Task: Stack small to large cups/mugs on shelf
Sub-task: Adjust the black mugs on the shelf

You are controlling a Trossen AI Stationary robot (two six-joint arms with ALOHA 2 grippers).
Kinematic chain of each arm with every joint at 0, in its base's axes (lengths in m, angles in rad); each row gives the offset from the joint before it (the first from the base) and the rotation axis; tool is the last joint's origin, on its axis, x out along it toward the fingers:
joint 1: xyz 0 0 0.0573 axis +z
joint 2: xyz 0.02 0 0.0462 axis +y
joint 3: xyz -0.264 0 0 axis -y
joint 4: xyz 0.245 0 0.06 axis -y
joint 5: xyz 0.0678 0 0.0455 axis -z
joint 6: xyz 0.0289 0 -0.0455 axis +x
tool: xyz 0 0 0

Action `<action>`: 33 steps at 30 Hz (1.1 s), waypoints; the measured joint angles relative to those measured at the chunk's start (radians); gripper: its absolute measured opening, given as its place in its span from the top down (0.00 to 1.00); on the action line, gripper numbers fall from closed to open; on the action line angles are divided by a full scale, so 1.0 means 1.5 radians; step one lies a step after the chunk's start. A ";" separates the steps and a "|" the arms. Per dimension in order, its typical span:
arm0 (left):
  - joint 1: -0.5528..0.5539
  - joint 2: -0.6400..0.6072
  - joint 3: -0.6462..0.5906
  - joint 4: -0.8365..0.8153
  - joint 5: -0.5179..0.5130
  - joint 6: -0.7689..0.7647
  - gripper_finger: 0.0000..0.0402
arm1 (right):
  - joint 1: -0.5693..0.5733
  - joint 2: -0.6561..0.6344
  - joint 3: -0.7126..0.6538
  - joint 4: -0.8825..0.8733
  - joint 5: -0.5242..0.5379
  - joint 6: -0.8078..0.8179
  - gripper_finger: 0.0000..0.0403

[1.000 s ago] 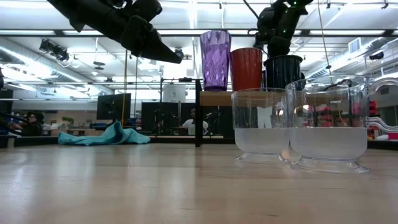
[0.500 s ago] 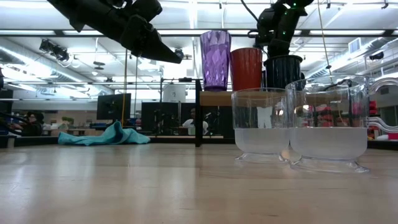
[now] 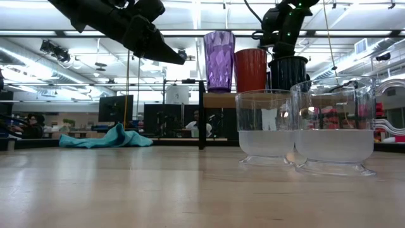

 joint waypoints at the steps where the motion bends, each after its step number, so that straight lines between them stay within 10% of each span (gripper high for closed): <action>1: 0.000 0.000 0.000 0.000 0.000 0.000 0.94 | 0.000 0.000 0.000 0.001 0.000 0.000 0.72; 33: 0.000 0.000 0.000 0.000 0.000 0.000 0.93 | 0.000 0.000 0.000 0.036 0.066 -0.004 0.73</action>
